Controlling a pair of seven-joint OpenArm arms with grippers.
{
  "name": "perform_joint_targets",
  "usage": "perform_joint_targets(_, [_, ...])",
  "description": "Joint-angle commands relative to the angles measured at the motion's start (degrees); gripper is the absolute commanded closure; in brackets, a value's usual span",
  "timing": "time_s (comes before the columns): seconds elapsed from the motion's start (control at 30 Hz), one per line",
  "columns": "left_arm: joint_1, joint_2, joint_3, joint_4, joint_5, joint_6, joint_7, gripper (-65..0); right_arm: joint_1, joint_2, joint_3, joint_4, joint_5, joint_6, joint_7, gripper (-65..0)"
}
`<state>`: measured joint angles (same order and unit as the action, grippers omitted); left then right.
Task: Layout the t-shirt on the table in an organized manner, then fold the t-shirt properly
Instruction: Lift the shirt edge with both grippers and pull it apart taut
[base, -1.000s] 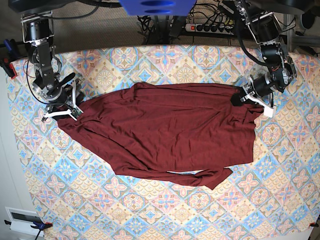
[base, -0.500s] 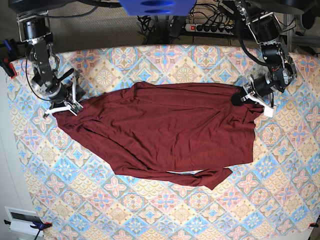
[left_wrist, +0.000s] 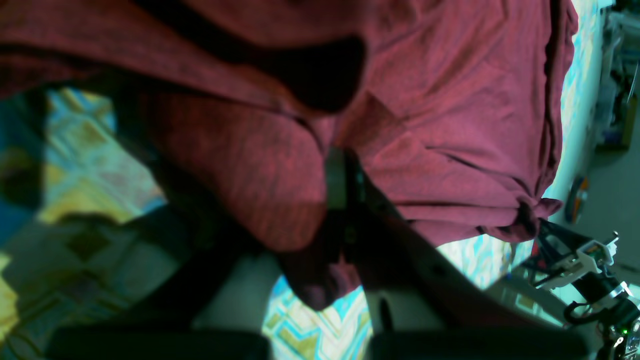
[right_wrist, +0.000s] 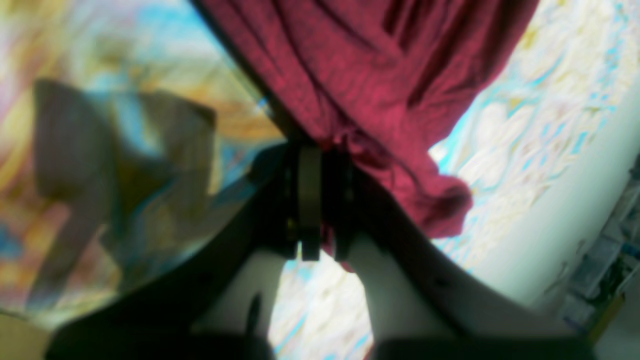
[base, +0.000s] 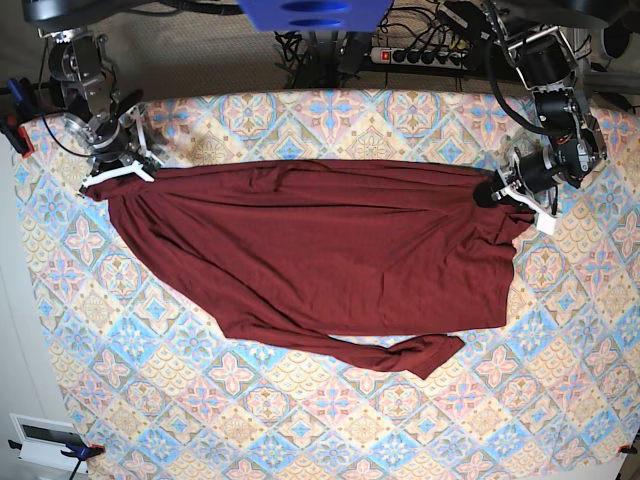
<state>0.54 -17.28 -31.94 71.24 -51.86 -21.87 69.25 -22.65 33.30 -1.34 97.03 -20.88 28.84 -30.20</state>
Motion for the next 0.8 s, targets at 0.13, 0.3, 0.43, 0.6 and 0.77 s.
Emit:
perform_joint_targets(0.13, [3.1, -2.9, -0.5, 0.8, -2.9, 0.1, 0.0, 0.0, -6.0, 0.6, 0.2, 6.0, 0.6, 2.1, -1.6, 0.0])
perform_joint_targets(0.3, [7.7, -5.9, -0.6, 0.8, -9.0, 0.1, -0.3, 0.0, -9.6, 0.5, 0.1, 8.8, 0.6, 2.1, -1.6, 0.0])
perform_joint_targets(0.43, [10.5, -7.6, -1.1, 0.8, -11.0, 0.1, -0.4, 0.0, -11.8, 0.5, 0.1, 9.8, 0.5, 2.1, -1.6, 0.0])
perform_joint_targets(0.6, [13.6, -7.6, -5.9, 0.8, -11.2, 0.1, 0.1, 0.0, -13.3, 0.5, -0.1, 9.8, 0.5, 2.1, -1.6, 0.0])
perform_joint_targets(0.77, [16.2, -7.7, -6.3, 0.8, -11.2, 0.1, -0.2, 0.0, -13.3, 0.4, -0.4, 9.8, 0.5, 2.1, -1.6, 0.0])
